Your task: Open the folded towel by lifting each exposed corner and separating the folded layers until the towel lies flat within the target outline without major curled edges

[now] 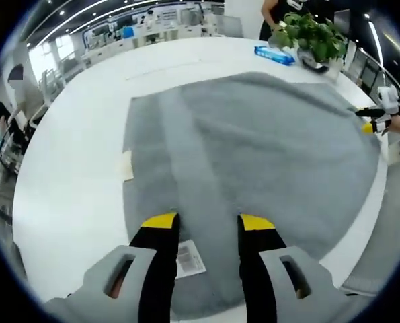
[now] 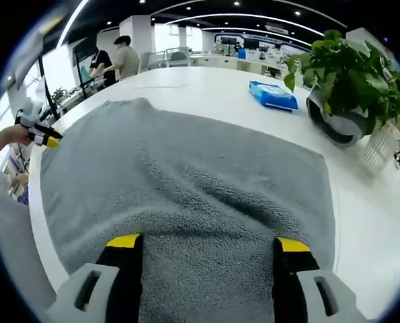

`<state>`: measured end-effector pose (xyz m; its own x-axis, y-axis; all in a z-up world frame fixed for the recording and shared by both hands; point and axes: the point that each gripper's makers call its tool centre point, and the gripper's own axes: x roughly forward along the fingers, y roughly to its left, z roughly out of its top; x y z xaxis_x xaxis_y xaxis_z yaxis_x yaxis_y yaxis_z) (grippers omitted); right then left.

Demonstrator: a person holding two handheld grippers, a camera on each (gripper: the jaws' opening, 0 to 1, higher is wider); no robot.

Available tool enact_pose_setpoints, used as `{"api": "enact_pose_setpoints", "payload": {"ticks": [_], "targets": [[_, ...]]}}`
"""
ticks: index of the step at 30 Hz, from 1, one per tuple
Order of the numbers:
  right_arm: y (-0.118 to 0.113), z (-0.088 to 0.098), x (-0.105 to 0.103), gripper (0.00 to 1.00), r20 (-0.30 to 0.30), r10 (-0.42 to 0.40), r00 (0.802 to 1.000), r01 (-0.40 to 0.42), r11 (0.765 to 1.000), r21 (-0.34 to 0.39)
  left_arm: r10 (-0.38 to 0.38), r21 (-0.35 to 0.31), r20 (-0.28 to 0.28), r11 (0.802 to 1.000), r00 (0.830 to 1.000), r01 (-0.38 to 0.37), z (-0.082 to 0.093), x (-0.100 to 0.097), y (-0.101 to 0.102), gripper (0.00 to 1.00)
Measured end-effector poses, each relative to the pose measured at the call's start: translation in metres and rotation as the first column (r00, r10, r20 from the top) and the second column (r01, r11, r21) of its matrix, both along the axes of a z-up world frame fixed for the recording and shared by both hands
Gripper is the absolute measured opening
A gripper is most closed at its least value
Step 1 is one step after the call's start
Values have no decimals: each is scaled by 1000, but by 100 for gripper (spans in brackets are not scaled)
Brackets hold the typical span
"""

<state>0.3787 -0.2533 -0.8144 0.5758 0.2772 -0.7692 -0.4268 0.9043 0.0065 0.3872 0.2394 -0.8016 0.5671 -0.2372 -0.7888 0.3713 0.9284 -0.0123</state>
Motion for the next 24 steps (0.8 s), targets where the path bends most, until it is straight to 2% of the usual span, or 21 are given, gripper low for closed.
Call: {"api": "enact_pose_setpoints", "payload": {"ticks": [11,24], "targets": [[1,0,35,80,23,5,1000,-5,1000,10,15,-7,19,1000,1000,-15,0,25,2,34],[3,1,81,80,15,31,999,-31,1000,7,38,-7,23,999,999,-38,1,54,6,34]]}}
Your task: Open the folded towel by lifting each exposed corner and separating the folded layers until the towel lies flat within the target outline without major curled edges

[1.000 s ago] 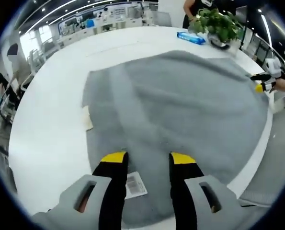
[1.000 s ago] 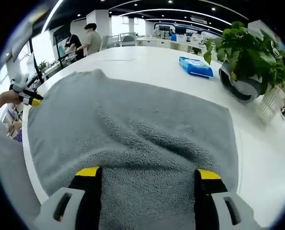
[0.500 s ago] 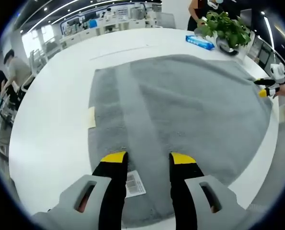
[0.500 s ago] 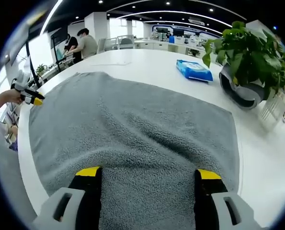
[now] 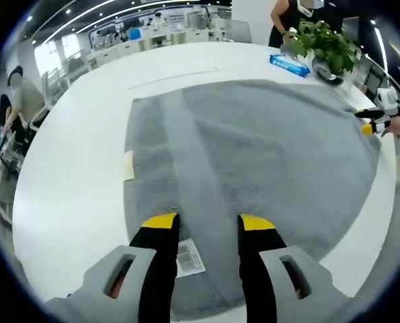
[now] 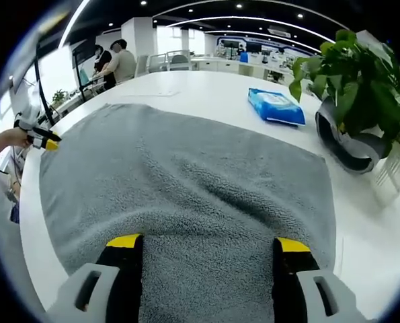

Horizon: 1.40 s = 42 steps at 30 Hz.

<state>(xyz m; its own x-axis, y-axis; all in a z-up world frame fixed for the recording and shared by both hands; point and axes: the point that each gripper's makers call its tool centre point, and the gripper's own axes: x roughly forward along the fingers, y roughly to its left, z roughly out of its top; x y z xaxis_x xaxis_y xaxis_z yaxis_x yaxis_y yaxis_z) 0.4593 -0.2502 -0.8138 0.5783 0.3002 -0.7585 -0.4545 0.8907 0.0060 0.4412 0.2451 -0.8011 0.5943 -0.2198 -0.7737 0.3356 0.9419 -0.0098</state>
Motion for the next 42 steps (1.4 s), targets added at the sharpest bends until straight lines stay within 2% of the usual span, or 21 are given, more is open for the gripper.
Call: {"api": "enact_pose_setpoints", "payload": {"ticks": [6,12,15,18,21,22,23,25,28,31,35,37,40,42], "targets": [[0,0,12,80,-4,21,1000,-21,1000,-1,12,-2,4,1000,1000,-12,0,5,0,34],[-1,0,5,80,9,22,1000,-22,1000,4,32,-4,31,999,999,-32,2,-1,2,35],[-1,0,2,80,33,27,999,-28,1000,14,27,13,66,1000,997,-28,3,-2,5,39],[-2,1,-2,80,49,26,998,-27,999,25,39,-6,75,999,996,-39,3,-6,7,41],[-4,2,-7,88,48,11,999,-12,999,30,66,-54,83,997,994,-62,4,-9,7,46],[-6,4,-8,89,49,0,999,-1,999,35,76,-68,82,995,994,-70,5,-9,6,47],[-8,12,-6,88,75,-31,997,27,998,56,95,-91,81,992,992,-88,6,-11,4,48],[-10,30,-4,86,118,-81,990,69,992,106,93,-95,84,992,992,-85,10,-13,2,47],[-13,56,-9,86,183,-103,978,83,990,117,102,-116,126,989,987,-87,23,-18,-4,46],[-13,73,-26,85,205,-110,972,89,990,110,130,-206,166,974,978,-95,45,-23,-21,47],[-4,104,-50,85,274,-161,948,112,976,186,129,-243,247,968,960,-68,80,-37,-44,54],[3,117,-62,85,291,-198,936,127,961,247,118,-252,330,967,937,-34,103,-48,-63,64],[11,136,-79,86,326,-227,918,125,944,304,90,-231,406,973,909,8,124,-64,-81,73],[8,146,-84,88,363,-241,900,122,939,321,77,-213,431,977,899,18,133,-74,-88,78]]}}
